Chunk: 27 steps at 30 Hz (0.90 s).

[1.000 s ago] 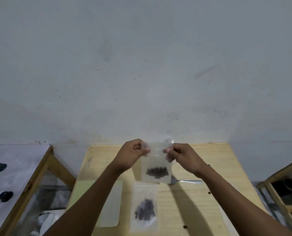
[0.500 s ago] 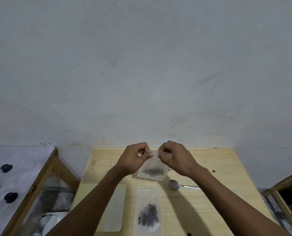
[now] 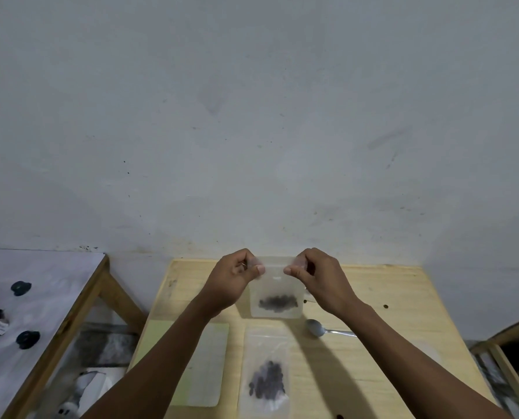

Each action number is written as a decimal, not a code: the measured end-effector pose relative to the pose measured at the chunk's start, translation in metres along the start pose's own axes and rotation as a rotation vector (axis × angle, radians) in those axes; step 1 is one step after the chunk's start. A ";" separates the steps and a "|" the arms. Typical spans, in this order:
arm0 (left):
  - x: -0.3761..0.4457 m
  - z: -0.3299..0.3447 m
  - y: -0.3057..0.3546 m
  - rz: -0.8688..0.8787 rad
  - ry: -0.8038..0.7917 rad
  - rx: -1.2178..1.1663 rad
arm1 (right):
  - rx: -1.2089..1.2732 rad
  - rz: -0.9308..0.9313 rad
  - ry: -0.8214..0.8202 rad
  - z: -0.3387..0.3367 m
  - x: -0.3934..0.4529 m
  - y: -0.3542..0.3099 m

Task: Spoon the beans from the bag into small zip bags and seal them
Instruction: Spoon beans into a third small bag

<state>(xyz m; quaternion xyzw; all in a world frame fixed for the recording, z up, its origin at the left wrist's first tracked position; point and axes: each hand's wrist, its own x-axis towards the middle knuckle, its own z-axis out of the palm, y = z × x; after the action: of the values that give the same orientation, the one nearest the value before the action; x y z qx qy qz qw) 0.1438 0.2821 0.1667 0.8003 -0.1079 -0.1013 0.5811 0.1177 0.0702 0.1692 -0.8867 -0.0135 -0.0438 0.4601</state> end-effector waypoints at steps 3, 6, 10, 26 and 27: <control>-0.005 -0.002 0.001 -0.003 -0.027 -0.025 | 0.163 0.012 -0.019 0.002 -0.004 0.001; -0.008 -0.002 -0.002 -0.038 -0.016 -0.092 | 0.230 0.025 -0.049 0.006 -0.007 0.001; -0.014 0.004 -0.009 -0.141 0.093 -0.192 | 0.391 0.163 -0.118 0.016 -0.011 0.010; -0.084 0.059 -0.119 -0.608 -0.032 0.068 | 0.278 0.607 -0.191 0.102 -0.097 0.089; -0.088 0.061 -0.126 -0.583 -0.053 0.132 | 0.238 0.580 -0.230 0.105 -0.100 0.091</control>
<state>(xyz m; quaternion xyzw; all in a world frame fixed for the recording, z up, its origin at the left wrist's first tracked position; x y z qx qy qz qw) 0.0490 0.2897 0.0314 0.8305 0.1049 -0.2776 0.4714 0.0308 0.1054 0.0260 -0.7927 0.1825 0.1913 0.5493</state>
